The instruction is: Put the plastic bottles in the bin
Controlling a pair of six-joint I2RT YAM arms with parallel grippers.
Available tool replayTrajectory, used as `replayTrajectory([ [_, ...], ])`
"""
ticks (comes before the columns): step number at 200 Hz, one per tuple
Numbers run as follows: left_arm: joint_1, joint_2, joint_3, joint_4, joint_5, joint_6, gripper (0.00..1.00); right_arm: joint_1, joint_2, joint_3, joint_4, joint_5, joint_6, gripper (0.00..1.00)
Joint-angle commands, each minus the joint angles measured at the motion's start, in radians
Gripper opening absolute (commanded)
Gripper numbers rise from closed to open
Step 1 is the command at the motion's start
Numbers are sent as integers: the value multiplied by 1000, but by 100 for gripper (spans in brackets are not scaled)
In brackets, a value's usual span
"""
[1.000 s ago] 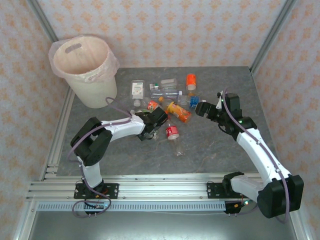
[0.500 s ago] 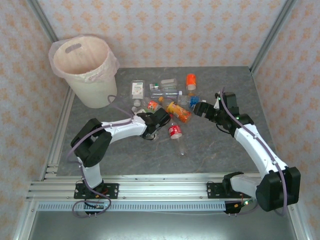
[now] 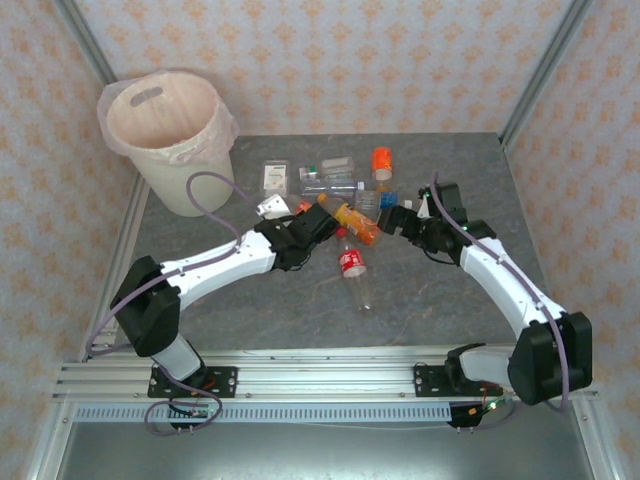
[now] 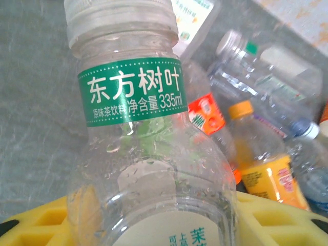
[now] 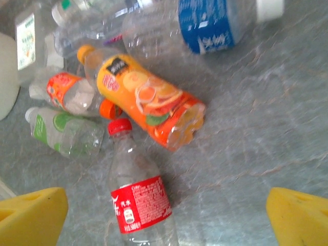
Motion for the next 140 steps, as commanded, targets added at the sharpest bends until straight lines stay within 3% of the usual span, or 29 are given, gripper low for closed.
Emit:
replayTrajectory([
  [1, 10, -60, 79, -6, -164, 111, 55, 35, 71, 23, -59, -41, 70, 99],
  [46, 129, -106, 204, 7, -190, 324, 55, 119, 121, 58, -31, -7, 84, 99],
  [95, 260, -174, 296, 73, -192, 536, 55, 125, 116, 74, -50, -7, 3, 99],
  [140, 406, -224, 332, 162, -163, 651, 56, 130, 116, 64, -83, 5, -17, 99],
])
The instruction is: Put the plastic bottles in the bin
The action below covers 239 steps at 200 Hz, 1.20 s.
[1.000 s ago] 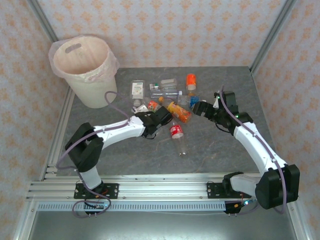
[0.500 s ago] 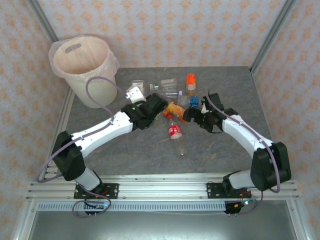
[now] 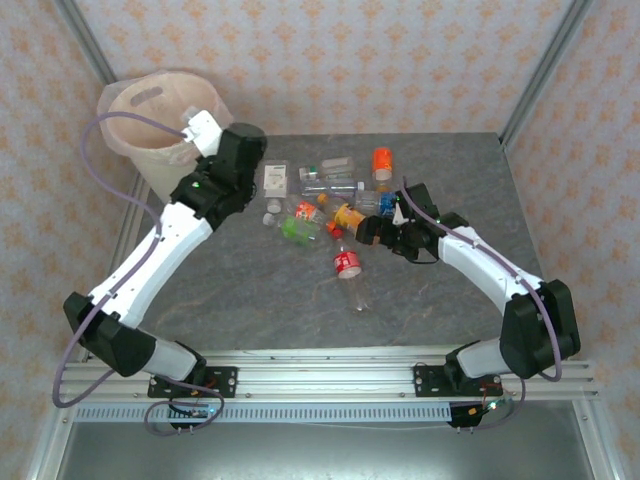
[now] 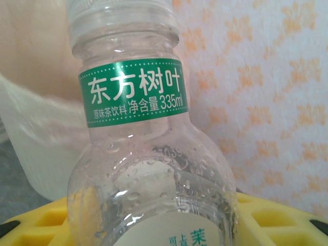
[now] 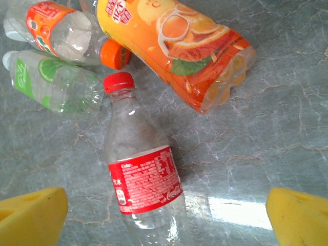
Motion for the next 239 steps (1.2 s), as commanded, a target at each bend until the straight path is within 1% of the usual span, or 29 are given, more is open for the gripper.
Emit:
replayTrajectory([
  [1, 65, -42, 30, 83, -31, 117, 56, 8, -15, 9, -35, 26, -25, 99],
  [25, 168, -26, 74, 98, 29, 129, 56, 8, -15, 5, -27, 25, -7, 99],
  [44, 246, 18, 147, 83, 84, 145, 56, 8, -15, 5, -27, 23, -2, 99],
  [68, 336, 111, 279, -19, 150, 149, 56, 8, -15, 10, -37, 22, -1, 99],
  [103, 444, 249, 438, -153, 202, 165, 57, 8, -15, 4, -42, 16, 14, 99],
  [143, 504, 370, 521, -206, 194, 183, 57, 8, -7, 4, -41, -8, 23, 99],
  [166, 534, 446, 581, -278, 191, 156, 57, 7, -4, 6, -39, -12, 22, 99],
  [176, 546, 465, 583, -298, 186, 139, 57, 8, -6, 6, -40, -11, 23, 99],
  [197, 568, 475, 567, -287, 215, 133, 58, 9, -8, 1, -42, -8, 26, 99],
  [200, 570, 501, 569, -288, 216, 132, 58, 8, -8, 0, -42, -8, 26, 99],
  [235, 583, 569, 643, -370, 163, 112, 63, 8, -6, -8, -42, -10, 22, 99],
  [239, 581, 579, 655, -380, 157, 111, 65, 8, -4, -8, -42, -10, 21, 99],
])
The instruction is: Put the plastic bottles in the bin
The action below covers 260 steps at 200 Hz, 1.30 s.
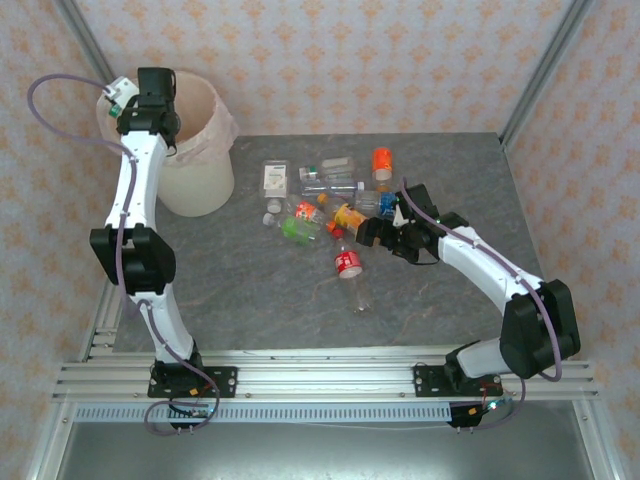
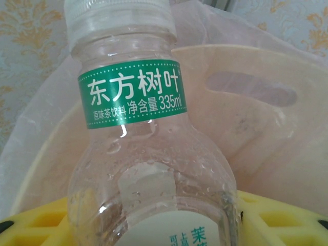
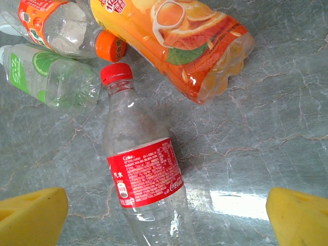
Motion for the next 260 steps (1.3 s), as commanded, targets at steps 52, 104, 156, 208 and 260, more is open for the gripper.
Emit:
replayTrajectory([
  [52, 9, 157, 254, -252, -85, -72, 76, 7, 3, -7, -20, -7, 9, 99],
  [104, 8, 120, 246, -230, -28, -112, 85, 8, -2, -20, -22, 2, -5, 99],
  [156, 9, 60, 219, -150, 124, -83, 94, 6, 12, -10, -21, -3, -21, 99],
  [208, -16, 18, 216, -83, 281, -99, 100, 7, 19, -19, -1, 25, -29, 99],
  [260, -144, -27, 201, -13, 397, -54, 100, 7, 18, -9, 5, 74, -133, 99],
])
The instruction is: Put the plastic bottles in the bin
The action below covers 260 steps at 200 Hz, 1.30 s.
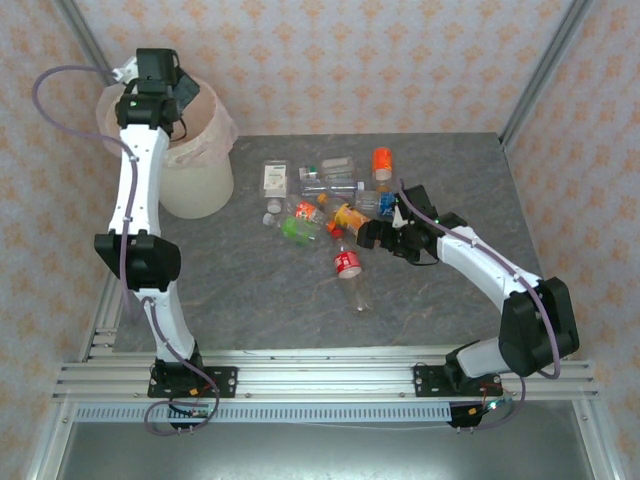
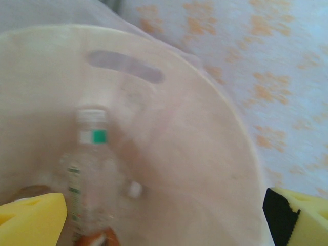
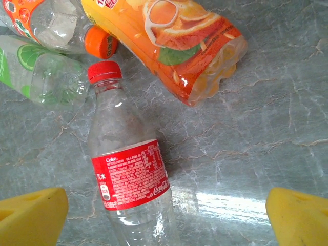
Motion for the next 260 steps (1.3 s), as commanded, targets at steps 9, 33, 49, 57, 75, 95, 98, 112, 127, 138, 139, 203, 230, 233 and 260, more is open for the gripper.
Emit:
replayTrajectory([
  [9, -99, -58, -18, 57, 78, 41, 100, 7, 4, -3, 6, 41, -80, 99],
  [33, -176, -116, -78, 98, 89, 41, 100, 7, -9, -22, 29, 30, -84, 99],
  [49, -242, -153, -137, 112, 70, 30, 100, 6, -28, -45, 54, 36, -73, 99],
  [57, -285, -178, -177, 121, 43, 14, 100, 7, -38, -55, 70, 41, -65, 99],
  [75, -397, -243, -312, 186, -29, -36, 100, 8, -49, -73, 95, 55, -53, 99],
  [95, -519, -289, -448, 230, -132, -108, 100, 7, -50, -70, 99, 79, -41, 99],
  [98, -537, -293, -466, 236, -148, -120, 100, 8, -51, -68, 100, 83, -38, 99],
  [112, -604, -303, -535, 252, -198, -178, 100, 7, -54, -63, 96, 98, -27, 99],
  [127, -647, -302, -613, 260, -201, -286, 100, 7, -61, -66, 102, 111, -14, 99],
  [138, -658, -298, -689, 304, -161, -368, 100, 8, -63, -73, 109, 124, -2, 99],
  [139, -658, -298, -697, 309, -157, -374, 100, 8, -64, -73, 109, 125, -1, 99],
  [203, -666, -171, -828, 283, -53, -581, 100, 6, -51, -76, 95, 137, 27, 99],
  [230, -665, -119, -832, 228, -44, -635, 100, 7, -33, -66, 85, 131, 29, 99],
  [233, -664, -114, -832, 221, -42, -643, 100, 8, -31, -64, 85, 130, 29, 99],
  [260, -658, -74, -838, 207, -24, -672, 100, 6, -12, -52, 78, 121, 33, 99],
])
